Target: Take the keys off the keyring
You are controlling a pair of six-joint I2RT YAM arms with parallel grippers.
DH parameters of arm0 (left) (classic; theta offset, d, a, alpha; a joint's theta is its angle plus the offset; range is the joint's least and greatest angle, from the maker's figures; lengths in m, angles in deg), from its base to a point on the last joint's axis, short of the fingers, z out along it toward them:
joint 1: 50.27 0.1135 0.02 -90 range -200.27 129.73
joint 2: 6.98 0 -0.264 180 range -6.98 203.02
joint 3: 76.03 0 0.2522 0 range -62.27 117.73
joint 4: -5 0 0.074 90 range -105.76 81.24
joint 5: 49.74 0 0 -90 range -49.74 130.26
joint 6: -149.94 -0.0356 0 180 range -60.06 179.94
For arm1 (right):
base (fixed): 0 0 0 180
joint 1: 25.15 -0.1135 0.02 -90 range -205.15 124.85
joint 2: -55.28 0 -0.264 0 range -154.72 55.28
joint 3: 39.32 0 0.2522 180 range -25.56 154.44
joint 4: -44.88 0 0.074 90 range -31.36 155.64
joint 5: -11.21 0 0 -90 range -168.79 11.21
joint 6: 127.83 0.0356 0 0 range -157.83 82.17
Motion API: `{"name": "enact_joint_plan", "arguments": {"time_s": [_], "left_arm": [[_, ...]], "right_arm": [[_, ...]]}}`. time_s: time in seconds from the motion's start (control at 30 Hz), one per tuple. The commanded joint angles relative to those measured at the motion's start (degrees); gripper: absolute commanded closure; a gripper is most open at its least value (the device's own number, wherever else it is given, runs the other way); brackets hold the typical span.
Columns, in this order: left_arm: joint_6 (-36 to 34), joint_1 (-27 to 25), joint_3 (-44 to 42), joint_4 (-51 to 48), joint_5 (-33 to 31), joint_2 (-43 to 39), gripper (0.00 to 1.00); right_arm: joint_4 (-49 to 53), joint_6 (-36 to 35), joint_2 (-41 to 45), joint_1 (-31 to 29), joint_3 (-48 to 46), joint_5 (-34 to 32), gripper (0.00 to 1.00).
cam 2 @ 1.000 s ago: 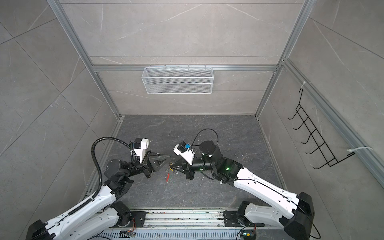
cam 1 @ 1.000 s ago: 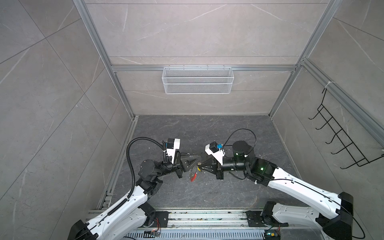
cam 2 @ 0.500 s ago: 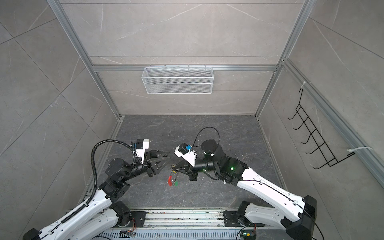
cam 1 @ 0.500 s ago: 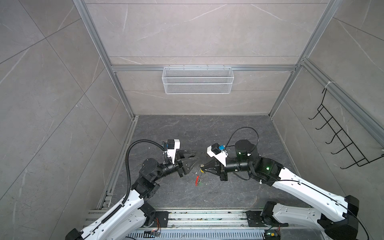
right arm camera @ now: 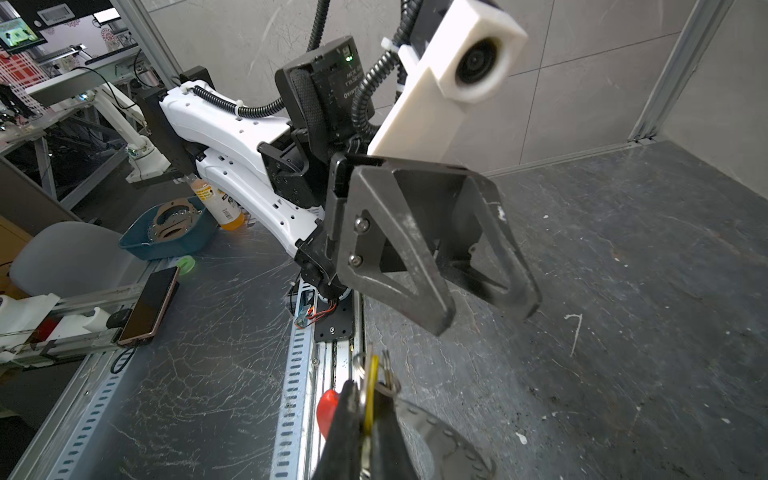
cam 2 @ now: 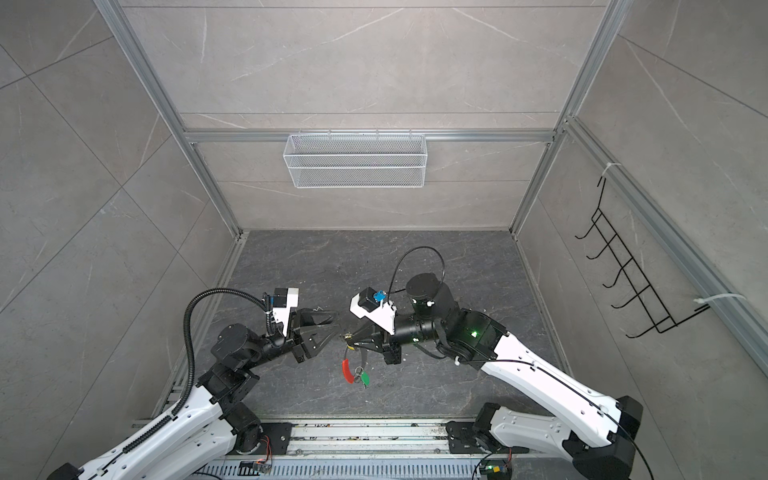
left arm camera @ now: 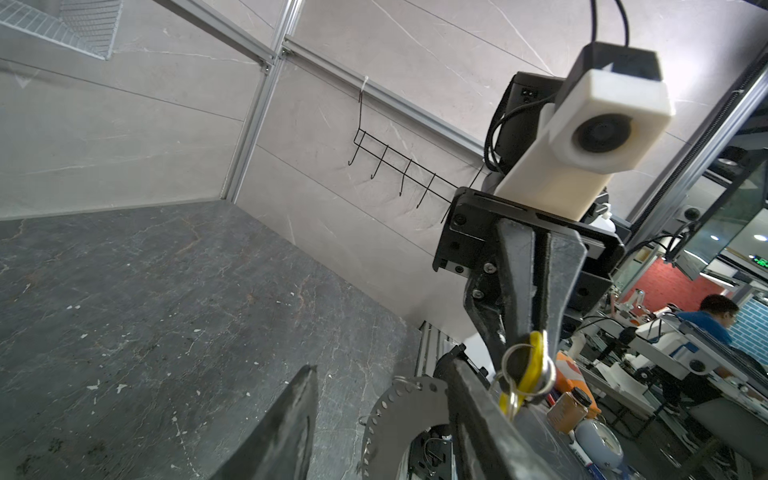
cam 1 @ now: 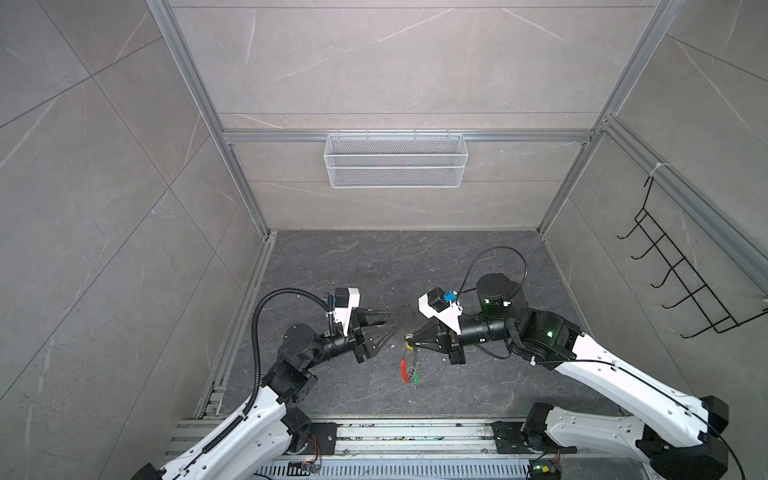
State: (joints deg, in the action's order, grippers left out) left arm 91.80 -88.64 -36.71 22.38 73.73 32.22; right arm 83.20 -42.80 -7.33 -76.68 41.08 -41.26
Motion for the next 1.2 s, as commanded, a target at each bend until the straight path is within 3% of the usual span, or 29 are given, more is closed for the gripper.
{"name": "enact_joint_plan", "arguments": {"time_s": [0.0,0.2,0.33,0.63,0.93,1.17], "left_arm": [[-1.4,-0.3,0.2,4.7,4.1,-0.9,0.49],[-0.2,-0.2,0.4,6.2,8.2,-0.4,0.53],[-0.3,-0.3,0.9,5.3,11.2,-0.3,0.49],[-1.9,-0.9,2.1,3.2,11.1,2.1,0.48],[-2.6,-1.4,2.6,3.4,11.2,3.1,0.61],[-2.2,-1.4,2.6,4.4,12.4,2.8,0.60]], "right_arm": [[1.7,-1.5,1.2,0.0,2.4,0.8,1.00],[2.0,-1.2,1.5,0.0,2.5,-0.4,1.00],[2.1,-1.2,1.6,0.1,2.5,-0.8,1.00],[1.2,-0.5,1.4,0.2,2.4,-1.0,1.00],[0.5,-0.1,0.8,0.1,1.9,-0.8,1.00],[0.3,-0.1,0.6,0.2,1.8,-0.3,1.00]]}}
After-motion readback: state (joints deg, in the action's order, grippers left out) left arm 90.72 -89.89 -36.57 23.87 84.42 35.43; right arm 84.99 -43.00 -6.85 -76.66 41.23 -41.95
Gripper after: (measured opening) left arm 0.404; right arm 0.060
